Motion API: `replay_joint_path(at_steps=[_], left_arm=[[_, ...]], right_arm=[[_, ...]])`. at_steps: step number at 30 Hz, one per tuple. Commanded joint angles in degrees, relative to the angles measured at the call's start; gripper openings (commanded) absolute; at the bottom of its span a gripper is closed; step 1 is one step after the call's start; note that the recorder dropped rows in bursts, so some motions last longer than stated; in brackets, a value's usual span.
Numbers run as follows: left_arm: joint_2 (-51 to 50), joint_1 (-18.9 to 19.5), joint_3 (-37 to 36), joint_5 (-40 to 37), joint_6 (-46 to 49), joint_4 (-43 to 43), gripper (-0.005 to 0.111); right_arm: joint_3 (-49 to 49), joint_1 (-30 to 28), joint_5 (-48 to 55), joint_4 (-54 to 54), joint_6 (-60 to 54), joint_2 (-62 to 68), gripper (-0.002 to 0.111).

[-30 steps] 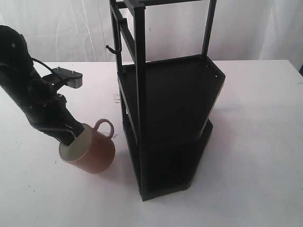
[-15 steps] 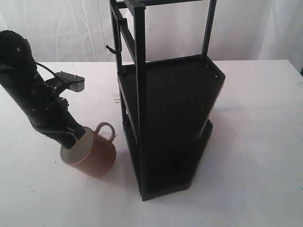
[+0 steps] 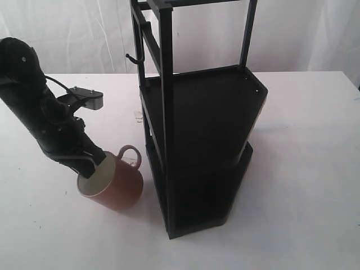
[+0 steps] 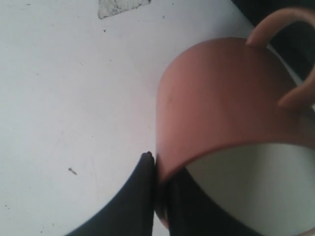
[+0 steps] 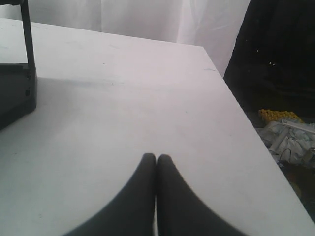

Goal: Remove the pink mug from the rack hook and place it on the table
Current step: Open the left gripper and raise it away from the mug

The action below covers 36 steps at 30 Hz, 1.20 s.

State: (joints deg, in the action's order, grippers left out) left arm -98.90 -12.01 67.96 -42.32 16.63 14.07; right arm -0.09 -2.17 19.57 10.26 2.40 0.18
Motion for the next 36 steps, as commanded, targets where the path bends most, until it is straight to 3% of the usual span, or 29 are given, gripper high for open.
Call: replay_joint_path(at_steps=[1,4,7,17,25,30,36], left_arm=[[0.3,-0.1,0.1,-0.8,0.3,1.2,0.018],[0.3,-0.1,0.1,-0.3,0.3,1.2,0.035],[0.3,-0.1,0.1,-0.3,0.3,1.4,0.044],[0.8,-0.1,2.2,0.0,0.1,4.8,0.045],[6.9,-0.1,8.7,-7.1,0.1,4.7,0.045],[12.1,-0.1,8.5,-8.7,-0.3,1.7,0.037],[18.5,-0.1,-0.1,-1.9,-3.4,-5.9,0.010]], right_arm=[[0.1,-0.2,-0.3,0.1,-0.2,-0.2,0.000],[0.1,-0.2,-0.3,0.1,-0.2,-0.2,0.000],[0.1,-0.2,-0.3,0.1,-0.2,-0.2,0.000],[0.1,-0.2,-0.3,0.1,-0.2,-0.2,0.000],[0.1,-0.2,-0.3,0.1,-0.2,-0.2,0.000],[0.1,-0.2,-0.3,0.1,-0.2,-0.2,0.000],[0.1,-0.2,-0.3,0.1,-0.2,-0.2,0.000]])
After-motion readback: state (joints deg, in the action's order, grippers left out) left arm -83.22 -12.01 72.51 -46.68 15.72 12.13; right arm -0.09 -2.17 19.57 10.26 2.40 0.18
